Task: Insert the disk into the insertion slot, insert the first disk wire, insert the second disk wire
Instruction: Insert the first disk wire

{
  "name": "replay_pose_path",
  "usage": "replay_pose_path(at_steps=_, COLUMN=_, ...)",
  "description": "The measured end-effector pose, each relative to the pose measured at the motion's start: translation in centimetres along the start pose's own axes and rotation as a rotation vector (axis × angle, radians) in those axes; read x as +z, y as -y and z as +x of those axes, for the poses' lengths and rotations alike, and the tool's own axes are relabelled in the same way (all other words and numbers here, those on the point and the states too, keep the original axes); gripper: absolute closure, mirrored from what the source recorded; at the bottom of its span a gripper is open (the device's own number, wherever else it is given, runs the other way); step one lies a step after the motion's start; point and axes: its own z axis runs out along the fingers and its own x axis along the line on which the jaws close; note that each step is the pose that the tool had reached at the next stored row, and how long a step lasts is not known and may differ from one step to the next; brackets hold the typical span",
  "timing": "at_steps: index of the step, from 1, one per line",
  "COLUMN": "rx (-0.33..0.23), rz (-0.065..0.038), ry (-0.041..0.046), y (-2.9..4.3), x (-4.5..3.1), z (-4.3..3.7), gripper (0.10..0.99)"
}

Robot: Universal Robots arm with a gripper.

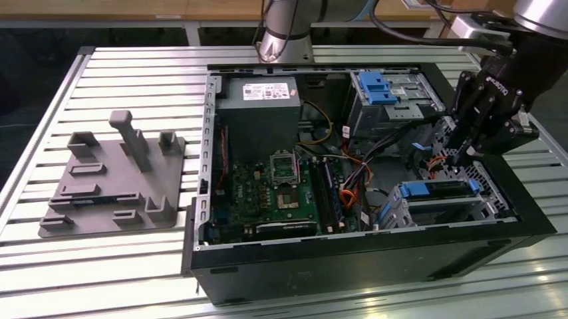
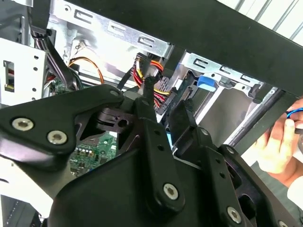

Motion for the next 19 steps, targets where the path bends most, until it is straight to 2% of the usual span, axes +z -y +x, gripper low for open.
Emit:
replay_pose_path(at_steps=2, rx=0.0, rz=0.001, ry=0.0055, y=0.0, x=0.02, z=0.01, gripper=0.694)
replay_pose_path(at_steps=3, rx=0.0, rz=0.001, ry=0.0079, y=0.0, x=0.03, z=0.03, gripper=0.765)
replay_pose_path(at_steps=13, rx=-0.001, rz=0.0, ry=0.0199, y=0.11, x=0.18, z=0.89, gripper=0.765)
replay_pose_path(at_steps=19, rx=-0.001, rz=0.0, ry=0.0205, y=0.04, x=0.35, z=0.88, gripper=0.765)
